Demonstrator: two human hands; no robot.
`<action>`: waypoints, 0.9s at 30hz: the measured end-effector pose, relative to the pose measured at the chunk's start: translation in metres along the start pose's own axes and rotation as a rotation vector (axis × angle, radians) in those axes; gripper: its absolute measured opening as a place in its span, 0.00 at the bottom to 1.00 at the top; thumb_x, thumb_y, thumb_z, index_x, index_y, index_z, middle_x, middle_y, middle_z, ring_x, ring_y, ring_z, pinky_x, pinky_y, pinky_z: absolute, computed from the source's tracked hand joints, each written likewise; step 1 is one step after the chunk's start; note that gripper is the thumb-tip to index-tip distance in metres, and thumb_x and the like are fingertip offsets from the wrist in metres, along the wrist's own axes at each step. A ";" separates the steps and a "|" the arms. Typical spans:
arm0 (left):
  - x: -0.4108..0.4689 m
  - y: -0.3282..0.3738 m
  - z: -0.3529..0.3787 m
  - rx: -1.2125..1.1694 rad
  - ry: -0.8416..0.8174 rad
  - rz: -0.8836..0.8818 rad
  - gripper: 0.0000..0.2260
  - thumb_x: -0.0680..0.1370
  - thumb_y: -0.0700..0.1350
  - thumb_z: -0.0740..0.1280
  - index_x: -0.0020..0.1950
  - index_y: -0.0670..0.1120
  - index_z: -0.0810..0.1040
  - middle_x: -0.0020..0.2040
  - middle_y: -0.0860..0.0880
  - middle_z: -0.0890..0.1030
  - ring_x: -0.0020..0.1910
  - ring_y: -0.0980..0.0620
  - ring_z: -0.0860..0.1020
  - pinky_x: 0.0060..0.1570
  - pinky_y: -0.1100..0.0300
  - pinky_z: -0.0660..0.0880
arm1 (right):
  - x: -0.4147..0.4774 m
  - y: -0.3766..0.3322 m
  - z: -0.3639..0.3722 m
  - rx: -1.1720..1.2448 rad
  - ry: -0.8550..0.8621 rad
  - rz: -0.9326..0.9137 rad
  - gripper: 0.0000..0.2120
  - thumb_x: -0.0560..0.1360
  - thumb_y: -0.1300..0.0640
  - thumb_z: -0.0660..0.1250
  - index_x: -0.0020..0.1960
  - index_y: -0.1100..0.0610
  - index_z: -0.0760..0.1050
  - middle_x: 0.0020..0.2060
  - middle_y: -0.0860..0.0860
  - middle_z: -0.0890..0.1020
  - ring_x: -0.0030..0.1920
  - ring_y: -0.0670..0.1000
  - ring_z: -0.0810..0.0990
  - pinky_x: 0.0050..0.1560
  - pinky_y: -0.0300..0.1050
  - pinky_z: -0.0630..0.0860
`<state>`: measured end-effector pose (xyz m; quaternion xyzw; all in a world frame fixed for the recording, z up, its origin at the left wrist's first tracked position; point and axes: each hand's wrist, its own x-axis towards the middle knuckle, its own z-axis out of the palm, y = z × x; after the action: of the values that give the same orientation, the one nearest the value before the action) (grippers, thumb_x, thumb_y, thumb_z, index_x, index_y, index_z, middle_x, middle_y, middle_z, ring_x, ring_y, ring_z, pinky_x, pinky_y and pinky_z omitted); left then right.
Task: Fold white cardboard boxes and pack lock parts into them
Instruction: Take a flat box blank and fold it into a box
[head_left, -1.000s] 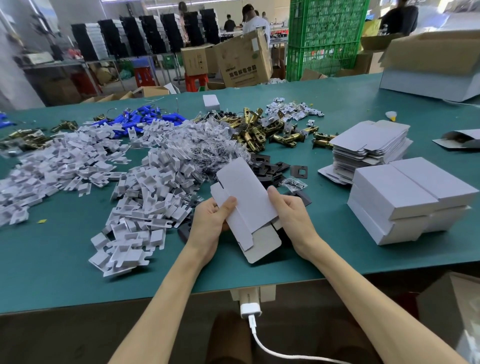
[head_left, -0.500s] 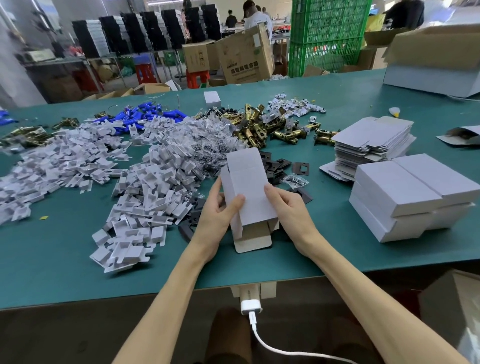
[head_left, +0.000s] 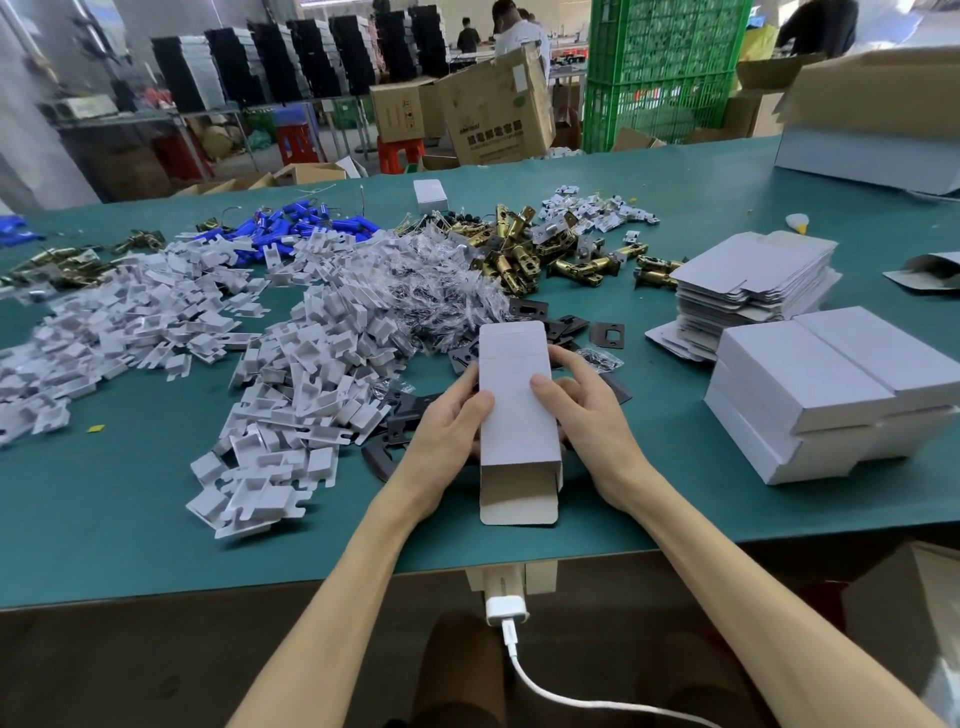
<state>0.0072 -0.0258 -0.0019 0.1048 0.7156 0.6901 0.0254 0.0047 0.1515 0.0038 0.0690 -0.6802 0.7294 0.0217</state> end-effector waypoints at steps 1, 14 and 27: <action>0.000 0.000 0.000 -0.005 0.011 0.012 0.19 0.88 0.44 0.59 0.79 0.54 0.68 0.62 0.60 0.84 0.59 0.57 0.83 0.50 0.60 0.81 | 0.000 0.000 0.000 0.011 0.005 0.001 0.21 0.82 0.53 0.67 0.73 0.50 0.70 0.44 0.58 0.84 0.42 0.54 0.85 0.35 0.50 0.81; 0.001 -0.003 0.000 0.009 0.078 0.024 0.07 0.87 0.46 0.62 0.62 0.49 0.78 0.51 0.54 0.86 0.47 0.56 0.84 0.41 0.58 0.81 | 0.002 0.007 -0.002 0.020 -0.004 -0.004 0.07 0.83 0.53 0.66 0.54 0.55 0.79 0.36 0.49 0.82 0.29 0.45 0.74 0.27 0.38 0.68; 0.002 -0.006 -0.002 -0.112 0.180 -0.030 0.06 0.85 0.45 0.66 0.60 0.44 0.77 0.43 0.47 0.86 0.37 0.52 0.84 0.29 0.62 0.77 | 0.001 0.006 -0.001 -0.029 0.005 0.038 0.12 0.81 0.50 0.69 0.49 0.60 0.82 0.36 0.47 0.84 0.30 0.41 0.78 0.28 0.31 0.68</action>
<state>0.0041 -0.0278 -0.0077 0.0303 0.6769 0.7351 -0.0228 0.0025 0.1519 -0.0024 0.0542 -0.6920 0.7198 0.0106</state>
